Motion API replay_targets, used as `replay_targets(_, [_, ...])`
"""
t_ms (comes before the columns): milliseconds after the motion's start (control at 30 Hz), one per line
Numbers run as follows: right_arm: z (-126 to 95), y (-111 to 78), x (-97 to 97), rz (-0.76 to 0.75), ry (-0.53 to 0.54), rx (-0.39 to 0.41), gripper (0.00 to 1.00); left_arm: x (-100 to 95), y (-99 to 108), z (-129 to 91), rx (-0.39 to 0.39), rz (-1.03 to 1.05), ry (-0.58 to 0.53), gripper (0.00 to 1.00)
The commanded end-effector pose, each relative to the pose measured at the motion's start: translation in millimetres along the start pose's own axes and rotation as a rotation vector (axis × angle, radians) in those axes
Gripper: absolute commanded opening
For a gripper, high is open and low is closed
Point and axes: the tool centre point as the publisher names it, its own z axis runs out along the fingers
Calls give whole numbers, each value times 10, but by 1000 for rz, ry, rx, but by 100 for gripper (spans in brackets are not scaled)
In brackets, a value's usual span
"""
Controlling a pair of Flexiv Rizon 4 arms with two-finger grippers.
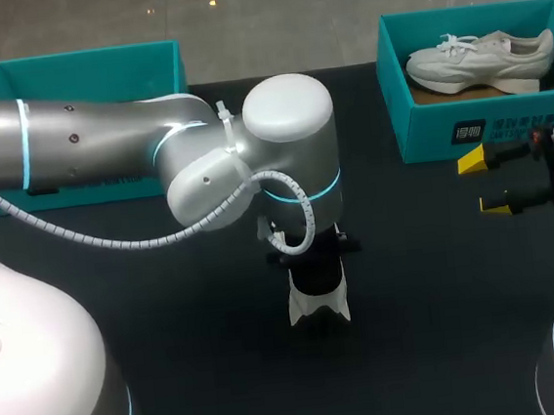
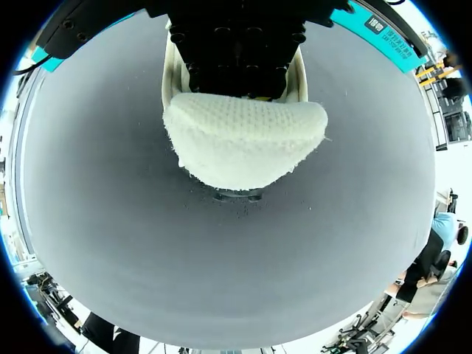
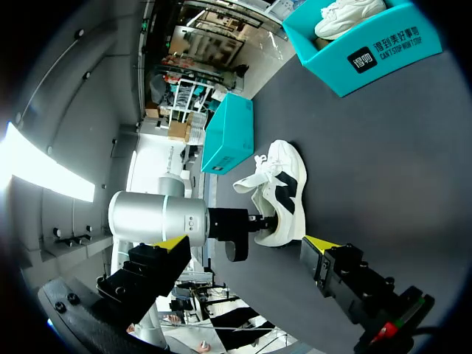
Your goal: Take the shoe out of the shoebox, open the shoe tongue, remove and reinsert the insole, then place the shoe into the shoebox
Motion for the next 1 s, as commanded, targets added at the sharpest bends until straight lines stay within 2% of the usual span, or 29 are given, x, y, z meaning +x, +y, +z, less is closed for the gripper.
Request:
replay_targets(33, [3, -13, 4, 1, -2, -3, 100, 1, -45, -144, -56, -8, 0, 0])
replay_targets(200, [3, -13, 4, 1, -2, -3, 100, 52, 22, -470, -174, -21, -7, 0])
replay_targets(300, [3, -13, 4, 1, -2, -3, 100, 78, 94, -554, -214, -45, 22, 0])
replay_targets(333, [3, -13, 4, 1, -2, -3, 100, 88, 121, -585, -202, -34, 34, 0])
replay_targets(767, [3, -13, 4, 1, -2, -3, 100, 88, 121, -585, -202, -34, 34, 0])
replay_targets(833, [3, -13, 4, 1, -2, -3, 100, 98, 144, -571, -278, -12, -4, 0])
replay_targets(933, [3, -13, 4, 1, -2, -3, 100, 116, 232, -569, -346, -8, -38, 0])
replay_targets(1000, [3, -13, 4, 1, -2, -3, 100, 112, 303, -533, -366, -3, -3, 0])
